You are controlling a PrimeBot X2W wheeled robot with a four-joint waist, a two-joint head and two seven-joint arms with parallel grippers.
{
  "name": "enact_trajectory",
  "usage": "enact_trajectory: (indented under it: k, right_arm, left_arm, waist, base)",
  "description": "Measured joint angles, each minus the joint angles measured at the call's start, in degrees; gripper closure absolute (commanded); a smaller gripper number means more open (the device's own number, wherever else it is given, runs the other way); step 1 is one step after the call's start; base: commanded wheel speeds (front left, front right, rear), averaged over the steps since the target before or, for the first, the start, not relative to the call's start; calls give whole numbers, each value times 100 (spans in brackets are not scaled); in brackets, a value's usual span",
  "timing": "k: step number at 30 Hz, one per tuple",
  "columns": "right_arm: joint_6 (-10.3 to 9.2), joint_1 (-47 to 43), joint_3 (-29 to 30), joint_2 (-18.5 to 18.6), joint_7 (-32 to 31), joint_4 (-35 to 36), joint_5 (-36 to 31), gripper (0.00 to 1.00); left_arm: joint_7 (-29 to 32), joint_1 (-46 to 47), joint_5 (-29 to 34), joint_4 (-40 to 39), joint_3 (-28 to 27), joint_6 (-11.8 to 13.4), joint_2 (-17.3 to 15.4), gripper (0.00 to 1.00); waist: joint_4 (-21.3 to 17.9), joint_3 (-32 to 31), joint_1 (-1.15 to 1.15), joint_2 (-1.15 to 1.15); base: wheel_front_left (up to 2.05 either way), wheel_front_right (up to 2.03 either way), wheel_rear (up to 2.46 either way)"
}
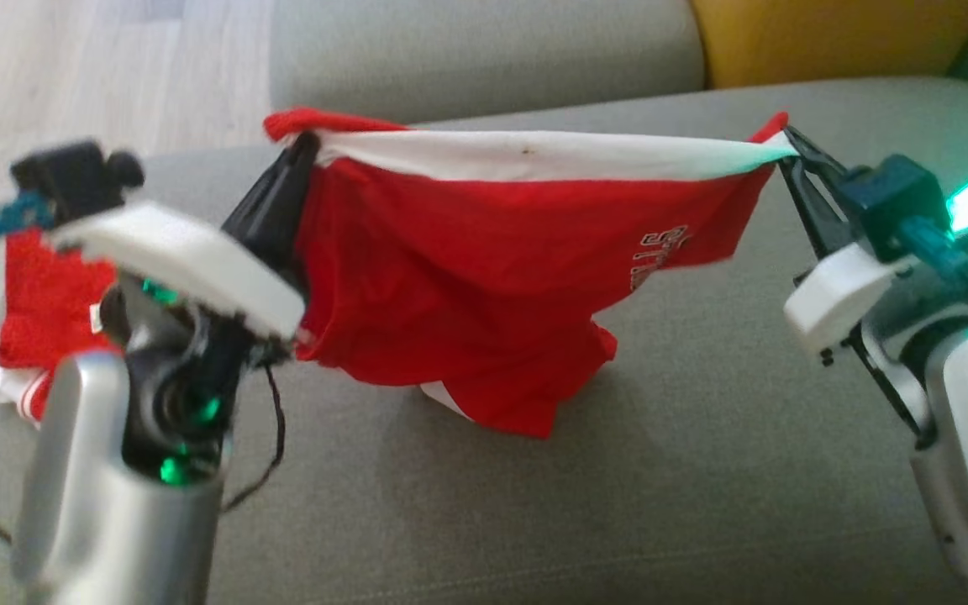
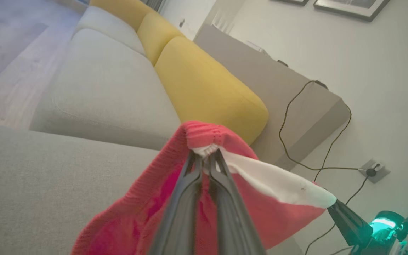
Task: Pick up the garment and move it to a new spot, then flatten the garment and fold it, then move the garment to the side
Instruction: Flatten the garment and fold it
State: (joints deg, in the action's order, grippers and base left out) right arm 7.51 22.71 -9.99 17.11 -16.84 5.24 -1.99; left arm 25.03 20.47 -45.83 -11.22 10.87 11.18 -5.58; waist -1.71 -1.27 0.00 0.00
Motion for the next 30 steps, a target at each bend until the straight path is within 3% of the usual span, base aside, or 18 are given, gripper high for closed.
enact_trajectory:
  k: [3, 8, 13, 14, 18, 24, 27, 30]
  right_arm:
    - [0, 534, -266, 96, -255, -243, 145, 100]
    - [1, 2377, -1085, 238, -389, -1363, 390, 100]
    - [0, 4445, -1000, 90, 304, -2720, 336, 100]
    - [0, 4445, -1000, 90, 304, -2720, 336, 100]
    - [1, 5618, -399, -197, 1144, -3528, -478, 100]
    - [1, 5963, 478, -810, 2268, -4254, -1548, 100]
    - [1, 5748, 655, -943, 2512, -4657, -1958, 100]
    - [1, 5170, 694, -1056, 2590, -5189, -2358, 100]
  left_arm:
    - [553, 697, -172, 500, 58, 8, -123, 100]
    - [979, 2292, -219, 1641, 58, -70, -286, 100]
    - [401, 4261, 266, 2927, 13, -285, -363, 100]
    - [401, 4261, 266, 2927, 13, -285, -363, 100]
    - [-538, 5594, 673, 3729, 10, -581, -335, 100]
    - [-1783, 6300, 1026, 4842, 115, -1129, -245, 100]
    - [-1984, 6165, 1028, 5377, 243, -1416, -149, 100]
    - [-2063, 5632, 1054, 5862, 482, -1535, -81, 100]
  waist:
    - [-31, 244, 0, 0]
    - [-156, 829, 2, 0]
    - [-308, 1579, 3, 0]
    - [-308, 1579, 3, 0]
    - [-414, 2171, 3, 0]
    - [-510, 2779, 2, -1]
    - [-480, 2889, 3, -1]
    - [-454, 2797, -1, 0]
  base:
    - [0, 0, 0]
    - [0, 0, 0]
    - [0, 0, 0]
    - [0, 0, 0]
    - [0, 0, 0]
    - [0, 0, 0]
    - [0, 0, 0]
    - [0, 0, 0]
